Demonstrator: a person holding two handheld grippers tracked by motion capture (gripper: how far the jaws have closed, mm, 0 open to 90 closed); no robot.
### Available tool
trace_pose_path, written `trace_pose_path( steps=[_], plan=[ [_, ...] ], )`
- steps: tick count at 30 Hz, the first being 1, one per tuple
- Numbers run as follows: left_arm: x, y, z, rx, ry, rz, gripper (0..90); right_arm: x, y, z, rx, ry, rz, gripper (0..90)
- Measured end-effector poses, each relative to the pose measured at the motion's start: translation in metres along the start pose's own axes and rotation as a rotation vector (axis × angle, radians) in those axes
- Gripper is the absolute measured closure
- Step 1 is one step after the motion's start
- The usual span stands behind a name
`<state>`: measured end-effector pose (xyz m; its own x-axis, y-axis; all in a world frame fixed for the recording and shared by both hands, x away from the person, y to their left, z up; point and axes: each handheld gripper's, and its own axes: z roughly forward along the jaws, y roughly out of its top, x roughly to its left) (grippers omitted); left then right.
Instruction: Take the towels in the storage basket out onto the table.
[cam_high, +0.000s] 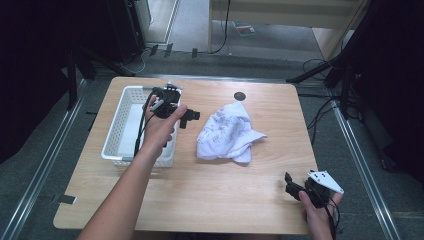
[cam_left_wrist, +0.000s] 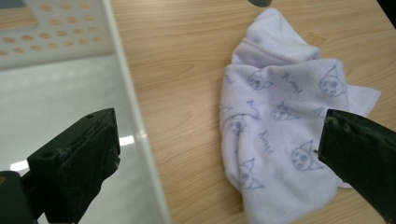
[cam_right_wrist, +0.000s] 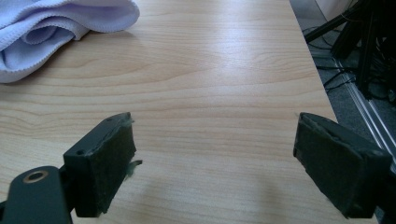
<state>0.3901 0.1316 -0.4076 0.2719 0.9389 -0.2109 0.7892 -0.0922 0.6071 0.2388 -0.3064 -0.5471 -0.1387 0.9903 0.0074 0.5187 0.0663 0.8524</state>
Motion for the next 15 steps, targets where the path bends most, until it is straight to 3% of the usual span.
trace_pose_path(
  steps=[3, 8, 14, 15],
  plan=[
    [0.018, -0.010, -0.013, -0.015, 0.011, -0.023, 0.0, 0.000, 0.000, 0.000, -0.001, 0.000, -0.003, 13.0],
    [0.034, -0.021, -0.026, -0.040, 0.032, -0.037, 0.0, 0.001, 0.000, 0.000, -0.001, -0.002, -0.004, 13.0],
    [0.062, -0.048, -0.041, -0.067, 0.055, -0.073, 0.0, 0.000, 0.000, 0.000, -0.002, -0.001, 0.000, 13.0],
    [0.062, -0.048, -0.041, -0.067, 0.055, -0.073, 0.0, 0.000, 0.000, 0.000, -0.002, -0.001, 0.000, 13.0]
  ],
)
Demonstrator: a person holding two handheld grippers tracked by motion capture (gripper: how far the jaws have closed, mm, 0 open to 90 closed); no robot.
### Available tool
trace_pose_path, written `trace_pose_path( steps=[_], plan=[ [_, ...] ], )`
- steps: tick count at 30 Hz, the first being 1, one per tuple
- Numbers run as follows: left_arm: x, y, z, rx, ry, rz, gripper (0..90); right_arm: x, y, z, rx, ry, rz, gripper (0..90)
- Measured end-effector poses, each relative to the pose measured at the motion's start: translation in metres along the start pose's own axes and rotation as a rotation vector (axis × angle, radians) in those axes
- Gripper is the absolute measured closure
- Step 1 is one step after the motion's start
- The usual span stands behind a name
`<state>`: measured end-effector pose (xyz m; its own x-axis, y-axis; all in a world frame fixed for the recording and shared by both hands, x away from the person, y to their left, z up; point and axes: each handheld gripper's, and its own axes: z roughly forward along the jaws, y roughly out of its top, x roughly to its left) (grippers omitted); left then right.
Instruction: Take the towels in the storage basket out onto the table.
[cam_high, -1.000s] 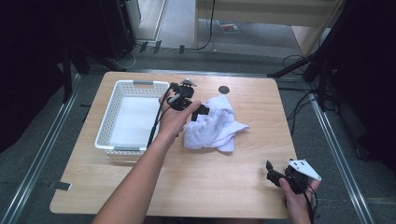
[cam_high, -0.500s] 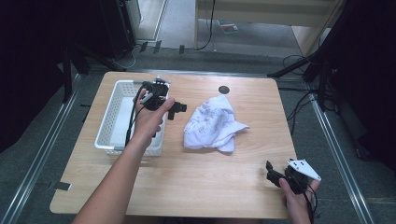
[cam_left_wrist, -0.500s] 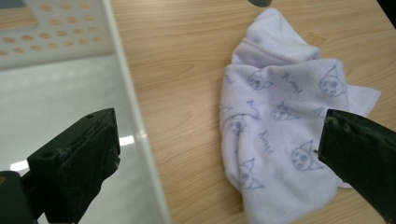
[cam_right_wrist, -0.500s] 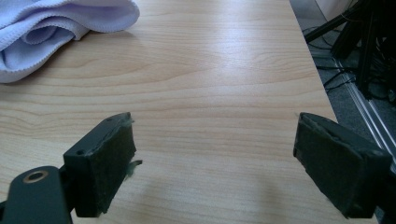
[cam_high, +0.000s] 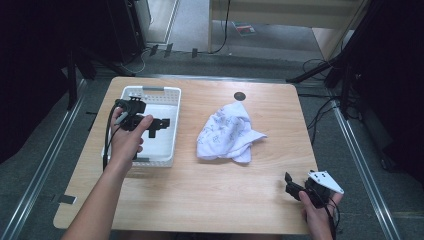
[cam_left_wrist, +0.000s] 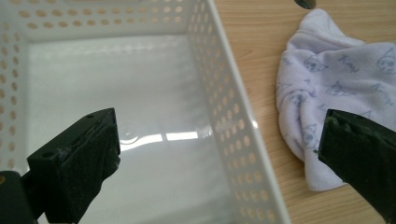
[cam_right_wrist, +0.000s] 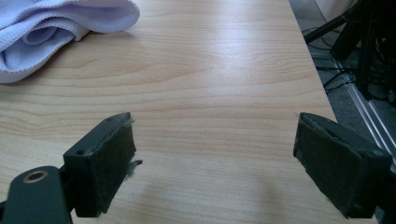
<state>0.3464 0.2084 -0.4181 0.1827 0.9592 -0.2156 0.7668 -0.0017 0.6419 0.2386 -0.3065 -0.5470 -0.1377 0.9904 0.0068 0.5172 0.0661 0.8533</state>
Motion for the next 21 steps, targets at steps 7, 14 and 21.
trace_pose_path(
  steps=[7, 14, 21],
  plan=[
    [0.031, -0.030, -0.018, -0.034, 0.029, -0.029, 0.0, 0.000, 0.000, 0.000, -0.002, -0.003, 0.003, 13.0],
    [0.055, -0.052, -0.035, -0.075, 0.050, -0.065, 0.0, 0.000, 0.000, -0.001, -0.003, -0.007, 0.002, 12.9],
    [0.076, -0.078, -0.047, -0.130, 0.055, -0.088, 0.0, 0.000, 0.000, -0.001, -0.004, -0.008, 0.002, 12.9]
  ],
)
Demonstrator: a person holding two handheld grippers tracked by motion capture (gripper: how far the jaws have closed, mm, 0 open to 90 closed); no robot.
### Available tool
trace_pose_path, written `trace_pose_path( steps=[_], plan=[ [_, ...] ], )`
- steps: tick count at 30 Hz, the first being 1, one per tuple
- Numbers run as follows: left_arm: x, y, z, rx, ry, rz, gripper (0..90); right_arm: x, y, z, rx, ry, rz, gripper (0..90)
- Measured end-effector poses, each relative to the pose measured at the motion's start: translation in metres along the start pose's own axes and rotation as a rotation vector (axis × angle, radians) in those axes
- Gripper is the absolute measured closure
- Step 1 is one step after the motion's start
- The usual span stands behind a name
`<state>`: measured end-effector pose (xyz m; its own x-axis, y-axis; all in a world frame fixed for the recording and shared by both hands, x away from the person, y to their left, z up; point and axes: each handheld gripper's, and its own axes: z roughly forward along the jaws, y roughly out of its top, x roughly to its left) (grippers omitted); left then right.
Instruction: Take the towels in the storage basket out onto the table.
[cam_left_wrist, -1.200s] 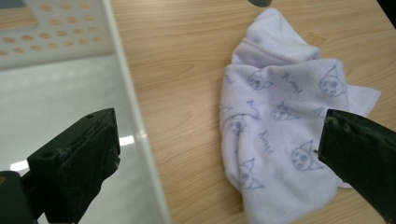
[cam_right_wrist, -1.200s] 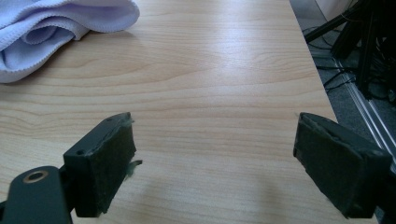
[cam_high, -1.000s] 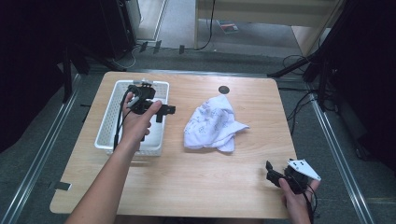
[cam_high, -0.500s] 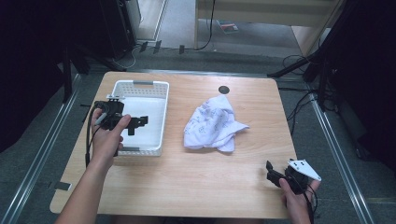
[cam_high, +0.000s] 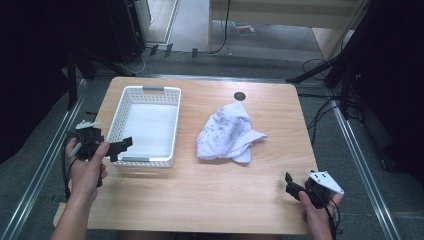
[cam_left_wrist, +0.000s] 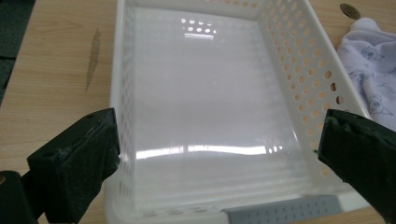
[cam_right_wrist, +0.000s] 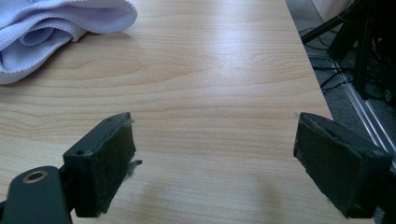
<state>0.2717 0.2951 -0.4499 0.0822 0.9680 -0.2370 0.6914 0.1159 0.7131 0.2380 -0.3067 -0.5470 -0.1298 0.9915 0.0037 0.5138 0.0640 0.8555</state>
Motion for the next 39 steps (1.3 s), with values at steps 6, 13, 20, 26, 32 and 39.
trace_pose_path(
  steps=[6, 13, 20, 26, 32, 39],
  plan=[
    [0.019, -0.023, -0.012, -0.052, 0.000, -0.035, 0.0, 0.000, 0.000, 0.000, -0.001, -0.002, 0.000, 12.9],
    [0.038, -0.054, -0.017, -0.106, 0.018, -0.057, 0.0, 0.000, 0.000, 0.000, -0.001, -0.007, 0.000, 12.9],
    [0.057, -0.080, -0.021, -0.190, 0.026, -0.074, 0.0, 0.000, 0.000, 0.000, 0.001, -0.011, 0.006, 12.9],
    [0.067, -0.100, -0.012, -0.206, 0.068, -0.063, 0.0, 0.000, 0.000, 0.000, 0.002, -0.015, 0.008, 12.8],
    [0.072, -0.113, -0.003, -0.197, 0.060, -0.035, 0.0, 0.000, 0.000, 0.000, 0.002, -0.016, 0.005, 12.8],
    [0.068, -0.116, 0.004, -0.205, 0.112, -0.010, 0.0, -0.002, 0.000, 0.000, -0.001, -0.014, 0.024, 12.0]
  ],
)
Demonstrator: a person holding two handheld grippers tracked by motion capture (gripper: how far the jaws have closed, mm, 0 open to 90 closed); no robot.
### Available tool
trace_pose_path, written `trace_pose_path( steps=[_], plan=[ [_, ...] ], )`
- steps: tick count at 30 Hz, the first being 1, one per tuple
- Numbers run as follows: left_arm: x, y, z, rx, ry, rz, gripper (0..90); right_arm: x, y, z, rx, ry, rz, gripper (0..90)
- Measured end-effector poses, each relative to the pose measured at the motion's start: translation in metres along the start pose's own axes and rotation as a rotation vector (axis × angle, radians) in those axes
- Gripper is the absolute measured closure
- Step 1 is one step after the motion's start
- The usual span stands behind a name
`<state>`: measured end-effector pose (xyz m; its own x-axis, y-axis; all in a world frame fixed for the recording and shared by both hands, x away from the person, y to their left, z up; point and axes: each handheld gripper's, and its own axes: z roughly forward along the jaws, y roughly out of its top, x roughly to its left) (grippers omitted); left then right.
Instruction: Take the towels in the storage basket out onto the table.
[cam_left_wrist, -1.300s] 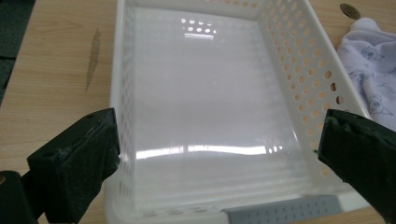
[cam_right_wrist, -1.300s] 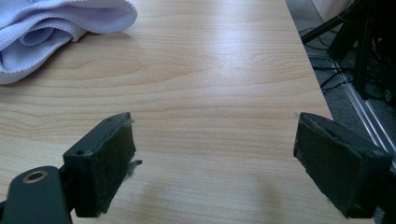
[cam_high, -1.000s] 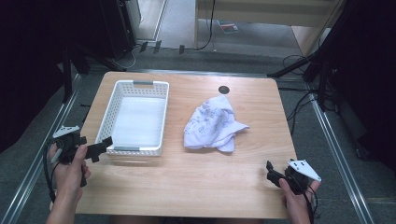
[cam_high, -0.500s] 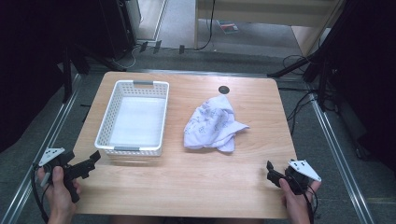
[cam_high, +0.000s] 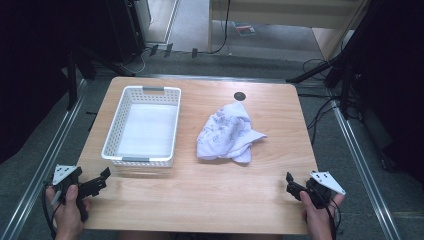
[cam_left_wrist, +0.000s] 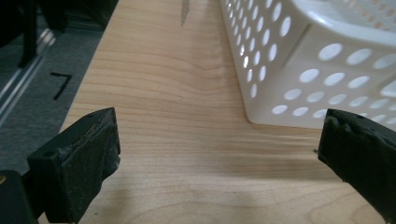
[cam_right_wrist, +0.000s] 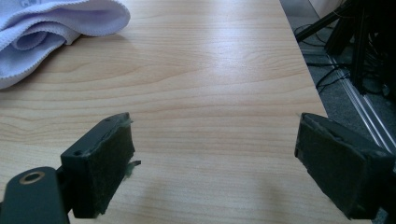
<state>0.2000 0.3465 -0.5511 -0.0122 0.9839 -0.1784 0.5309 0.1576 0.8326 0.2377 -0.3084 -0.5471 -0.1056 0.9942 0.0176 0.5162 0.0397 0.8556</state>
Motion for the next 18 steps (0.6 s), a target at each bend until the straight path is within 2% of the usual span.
trace_pose_path(
  steps=[2, 5, 10, 18],
  plan=[
    [-0.0033, -0.0018, 0.0017, 0.003, 0.025, 0.016, 0.0, 0.0006, -0.0001, 0.0001, 0.001, 0.000, -0.007, 12.0],
    [-0.0057, -0.0022, 0.0015, 0.006, 0.020, 0.032, 0.0, 0.0011, -0.0001, 0.0000, 0.003, -0.004, -0.007, 12.0],
    [-0.0030, -0.0021, 0.0013, 0.004, 0.003, 0.012, 0.0, 0.0016, -0.0001, 0.0002, 0.005, -0.006, -0.012, 12.0],
    [-0.0019, -0.0018, 0.0022, -0.001, -0.003, -0.001, 0.0, 0.0012, 0.0000, 0.0003, 0.005, -0.007, -0.008, 12.0]
  ],
)
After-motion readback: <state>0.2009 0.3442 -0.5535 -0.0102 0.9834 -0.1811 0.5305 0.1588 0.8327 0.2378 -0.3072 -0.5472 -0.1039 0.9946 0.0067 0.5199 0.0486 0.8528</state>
